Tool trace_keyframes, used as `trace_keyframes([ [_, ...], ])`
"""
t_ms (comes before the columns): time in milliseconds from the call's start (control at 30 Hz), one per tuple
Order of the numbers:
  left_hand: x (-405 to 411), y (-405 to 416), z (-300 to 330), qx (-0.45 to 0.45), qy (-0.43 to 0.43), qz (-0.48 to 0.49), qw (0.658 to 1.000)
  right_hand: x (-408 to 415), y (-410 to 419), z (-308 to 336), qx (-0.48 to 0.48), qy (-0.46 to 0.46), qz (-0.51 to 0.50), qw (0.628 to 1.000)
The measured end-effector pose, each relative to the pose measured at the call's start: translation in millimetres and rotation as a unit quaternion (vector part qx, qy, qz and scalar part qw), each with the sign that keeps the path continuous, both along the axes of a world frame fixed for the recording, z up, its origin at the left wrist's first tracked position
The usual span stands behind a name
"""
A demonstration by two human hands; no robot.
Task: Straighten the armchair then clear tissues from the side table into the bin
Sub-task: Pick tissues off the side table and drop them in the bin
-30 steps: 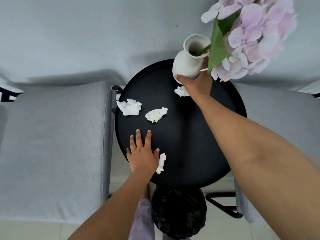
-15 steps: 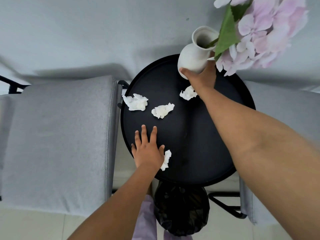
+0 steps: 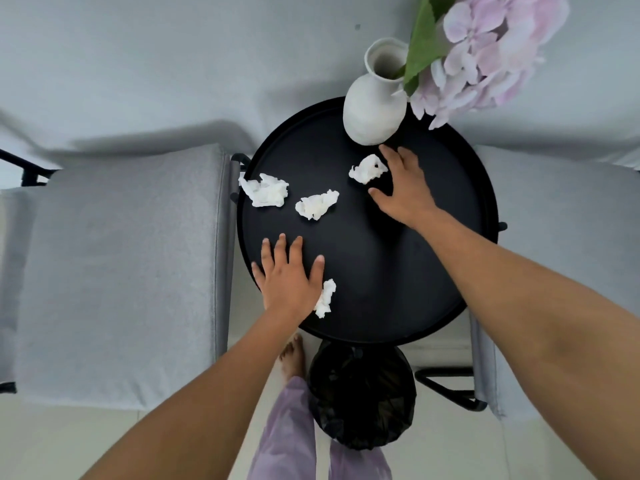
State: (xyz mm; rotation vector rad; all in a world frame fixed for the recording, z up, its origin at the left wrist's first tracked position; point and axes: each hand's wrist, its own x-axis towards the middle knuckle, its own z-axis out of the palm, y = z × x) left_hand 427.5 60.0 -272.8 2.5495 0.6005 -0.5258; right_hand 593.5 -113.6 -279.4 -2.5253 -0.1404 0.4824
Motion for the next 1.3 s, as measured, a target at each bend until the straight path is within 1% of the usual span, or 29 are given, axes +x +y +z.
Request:
trace_keyframes([
  [67, -10.8, -0.2, 3.0, 0.02, -0.085, -0.052, 0.995, -0.5, -2.8, 0.5, -0.053, -0.001, 0.056, 0.997],
  [100, -17.8, 0.0, 2.3, 0.025, -0.116, -0.085, 0.989, -0.1, -3.5, 0.8, -0.078, -0.004, 0.083, 0.993],
  [133, -24.0, 0.4, 1.6, 0.025, -0.13, -0.113, 0.985, 1.5, -3.7, 0.5, -0.097, -0.006, 0.102, 0.99],
  [200, -34.5, 0.6, -2.4, 0.025, -0.115, -0.157, 0.981, 4.5, -3.7, -2.1, -0.114, -0.011, 0.121, 0.986],
  [300, -43.8, 1.0, -8.3, 0.015, -0.083, -0.186, 0.979, 6.1, 0.1, -5.6, -0.101, -0.021, 0.109, 0.989],
  [400, -44.4, -0.5, -7.7, -0.023, -0.028, -0.175, 0.984, 5.4, 4.2, -6.0, -0.106, -0.055, 0.071, 0.99],
  [467, -43.5, -1.7, -6.0, -0.028, -0.01, -0.172, 0.985, 1.5, 5.1, -5.2, -0.113, -0.062, 0.057, 0.99],
  [567, -41.7, -2.8, -5.1, -0.038, -0.011, -0.156, 0.987, -8.1, 4.9, -1.0, -0.084, -0.062, 0.029, 0.994],
  [667, -43.5, -3.6, -4.2, -0.044, -0.013, -0.136, 0.99, -26.2, 1.0, 12.6, -0.048, -0.081, 0.019, 0.995],
  [800, -54.3, -9.3, 6.9, -0.044, -0.007, -0.138, 0.989, -71.9, -21.4, 35.9, -0.01, -0.095, 0.019, 0.995],
  [967, -73.5, -19.6, 30.7, -0.04, -0.003, -0.153, 0.987, -162.6, -52.9, 53.2, 0.011, -0.042, 0.032, 0.999],
  [1067, -85.5, -24.3, 36.9, -0.031, -0.002, -0.157, 0.987, -220.4, -64.7, 51.9, 0.036, -0.038, 0.012, 0.999],
  [1200, -105.3, -31.7, 37.9, -0.02, -0.03, -0.164, 0.986, -282.6, -74.7, 39.7, 0.002, 0.032, 0.044, 0.998],
  [1300, -120.0, -35.7, 35.7, -0.009, -0.045, -0.173, 0.984, -308.8, -80.8, 23.1, -0.021, 0.057, 0.068, 0.996],
])
